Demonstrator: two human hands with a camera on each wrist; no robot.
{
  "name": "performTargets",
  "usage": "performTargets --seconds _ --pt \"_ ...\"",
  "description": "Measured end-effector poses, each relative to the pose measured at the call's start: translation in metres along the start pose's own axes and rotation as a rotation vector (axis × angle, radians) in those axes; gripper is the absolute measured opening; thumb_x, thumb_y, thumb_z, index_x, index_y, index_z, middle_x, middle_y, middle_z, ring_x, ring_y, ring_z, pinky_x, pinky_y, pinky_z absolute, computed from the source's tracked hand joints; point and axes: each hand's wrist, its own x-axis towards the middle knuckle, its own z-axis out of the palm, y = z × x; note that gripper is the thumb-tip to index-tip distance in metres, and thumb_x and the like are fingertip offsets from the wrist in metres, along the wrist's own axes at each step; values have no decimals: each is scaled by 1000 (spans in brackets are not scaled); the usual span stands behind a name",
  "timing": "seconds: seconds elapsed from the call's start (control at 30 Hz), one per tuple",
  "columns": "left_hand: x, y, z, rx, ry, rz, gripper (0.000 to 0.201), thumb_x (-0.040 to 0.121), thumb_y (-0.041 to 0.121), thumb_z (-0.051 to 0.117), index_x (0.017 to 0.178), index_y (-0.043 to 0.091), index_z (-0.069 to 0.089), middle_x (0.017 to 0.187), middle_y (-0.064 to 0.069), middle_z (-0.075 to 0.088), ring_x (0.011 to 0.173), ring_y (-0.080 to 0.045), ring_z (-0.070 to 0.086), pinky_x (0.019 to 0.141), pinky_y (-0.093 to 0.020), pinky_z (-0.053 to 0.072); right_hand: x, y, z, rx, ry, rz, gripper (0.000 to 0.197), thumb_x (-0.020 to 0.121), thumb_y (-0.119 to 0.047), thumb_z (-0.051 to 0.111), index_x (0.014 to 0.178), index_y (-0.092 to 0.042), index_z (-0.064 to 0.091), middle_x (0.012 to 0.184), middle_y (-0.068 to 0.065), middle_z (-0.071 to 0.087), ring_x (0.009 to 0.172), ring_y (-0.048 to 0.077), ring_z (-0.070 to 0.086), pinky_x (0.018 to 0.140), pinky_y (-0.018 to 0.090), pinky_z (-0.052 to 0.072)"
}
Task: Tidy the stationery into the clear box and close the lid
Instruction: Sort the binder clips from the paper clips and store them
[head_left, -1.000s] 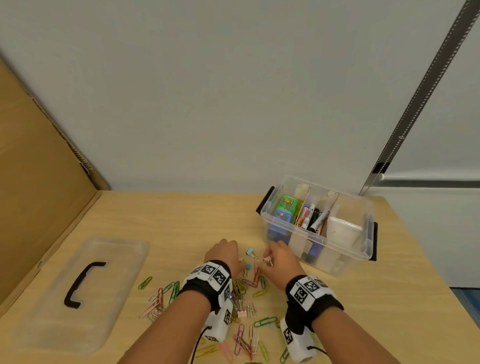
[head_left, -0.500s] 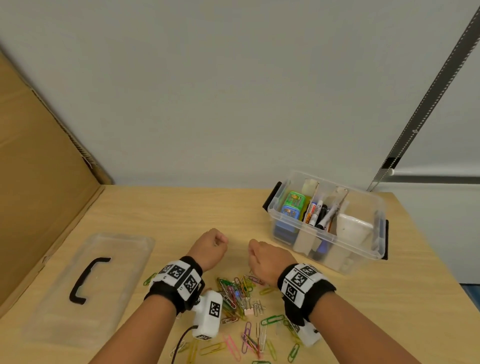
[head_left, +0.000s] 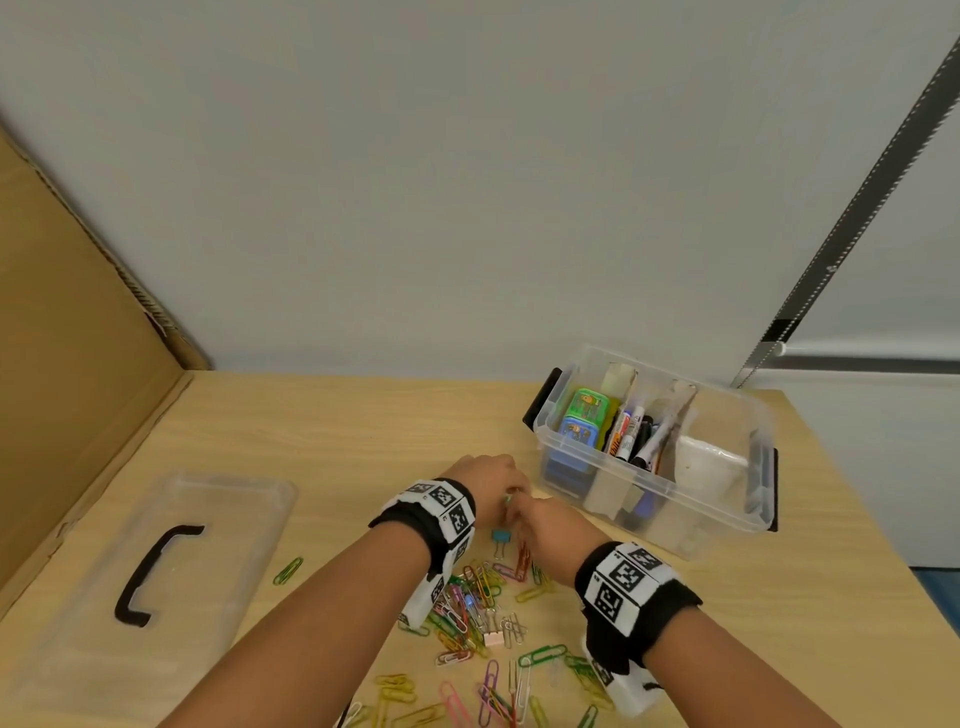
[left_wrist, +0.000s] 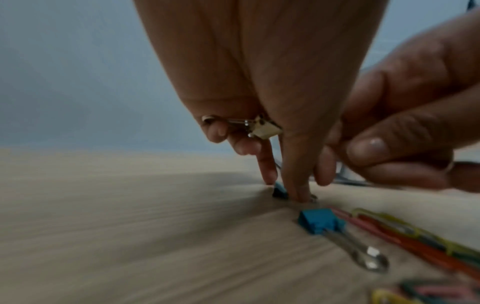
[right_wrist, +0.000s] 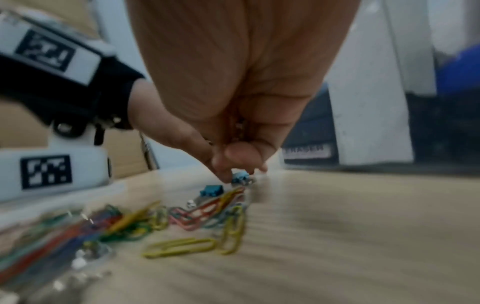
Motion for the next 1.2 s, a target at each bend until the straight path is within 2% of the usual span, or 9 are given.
performTargets --seconds 0.17,0.27,0.53,0.67,0.8,0.9,0.97,1.07,1.2 --pt "1 -6 5 -39 50 -35 24 85 17 60 109 18 63 118 -5 56 104 -29 58 88 -35 44 2 -8 -12 -222 -82 -99 30 93 -14 46 123 -13 51 116 14 58 101 32 58 84 37 46" --pt "-5 -20 7 -78 58 -122 19 83 21 64 102 19 63 114 -4 56 100 -25 58 85 -34 47 8 -10 -13 -321 -157 -129 41 96 -14 43 136 -22 47 118 13 52 106 31 55 80 34 43" --pt "-51 -46 20 -395 247 -263 24 91 21 55 114 18 55 112 -1 59 86 -14 52 74 -23 38 6 -9 0 -267 -98 -108 25 94 -23 47 113 -8 51 110 12 55 97 32 57 79 39 49" --pt "-84 -51 27 -524 341 -258 17 95 20 49 109 17 58 106 -1 50 87 -15 51 78 -22 38 -13 -2 7 341 90 80 15 92 -26 50 95 -12 53 77 3 57 67 17 53 62 30 43" --pt "-113 -48 33 -640 396 -253 12 95 15 47 85 10 50 95 -11 55 86 -25 51 73 -27 36 -40 -5 9 1423 11 236 25 93 -9 26 88 -4 50 71 12 55 50 17 49 47 25 42" --pt "-129 -33 38 -688 338 -226 16 95 15 45 79 12 47 82 -5 50 75 -19 45 68 -28 35 -58 -5 14 1736 -29 213 27 86 -9 29 91 -2 54 74 15 55 54 19 49 46 26 44" --pt "-136 -20 44 -696 297 -204 16 96 17 44 81 13 49 81 -5 52 74 -19 47 68 -29 37 -65 -8 20 1728 -26 250 28 91 -21 35 84 -3 56 72 11 53 56 17 46 46 25 43" --pt "-144 -2 55 -581 214 -154 18 94 17 42 96 20 60 103 0 61 94 -17 57 87 -31 46 -71 -13 27 1486 -2 340 44 98 -38 42 68 -8 54 59 4 49 49 15 42 42 23 37" --pt "-151 11 65 -389 59 -100 40 95 20 37 129 34 52 117 3 53 105 -16 54 97 -32 43 -75 -14 36 1070 -31 303 30 101 -24 40 83 -8 58 58 1 50 42 10 42 40 21 36"
